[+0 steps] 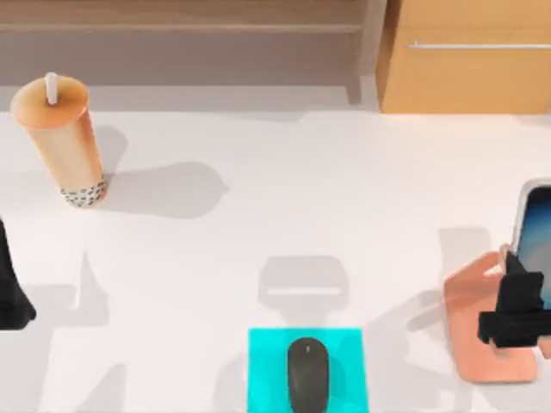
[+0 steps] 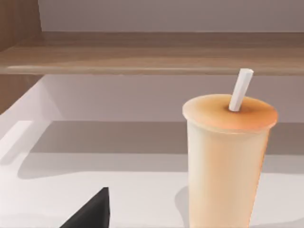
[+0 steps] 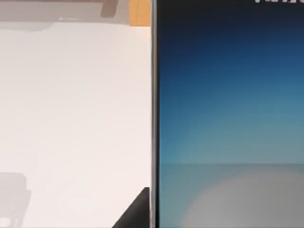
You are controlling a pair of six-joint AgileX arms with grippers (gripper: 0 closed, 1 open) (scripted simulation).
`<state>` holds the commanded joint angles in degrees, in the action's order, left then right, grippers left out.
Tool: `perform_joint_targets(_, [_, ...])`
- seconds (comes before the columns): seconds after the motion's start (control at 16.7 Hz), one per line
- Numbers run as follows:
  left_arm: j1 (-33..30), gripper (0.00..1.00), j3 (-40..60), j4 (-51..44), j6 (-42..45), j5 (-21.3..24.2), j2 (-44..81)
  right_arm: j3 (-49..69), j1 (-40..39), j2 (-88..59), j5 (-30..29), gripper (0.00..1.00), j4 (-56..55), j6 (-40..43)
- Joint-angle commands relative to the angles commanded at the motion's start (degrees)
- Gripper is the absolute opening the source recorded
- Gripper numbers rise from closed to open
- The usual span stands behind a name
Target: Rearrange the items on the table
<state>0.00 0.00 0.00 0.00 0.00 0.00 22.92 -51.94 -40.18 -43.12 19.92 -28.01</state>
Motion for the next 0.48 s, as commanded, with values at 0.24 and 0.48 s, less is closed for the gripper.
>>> perform_joint_targets(0.24, [0.0,1.00,0.0,0.0,0.0,0.0,0.0,-0.4,1.0,-0.8,0.4,0.00,-1.3,-0.2])
perform_joint_targets(0.48, [0.0,1.00,0.0,0.0,0.0,0.0,0.0,-0.4,1.0,-0.8,0.4,0.15,-1.3,-0.2])
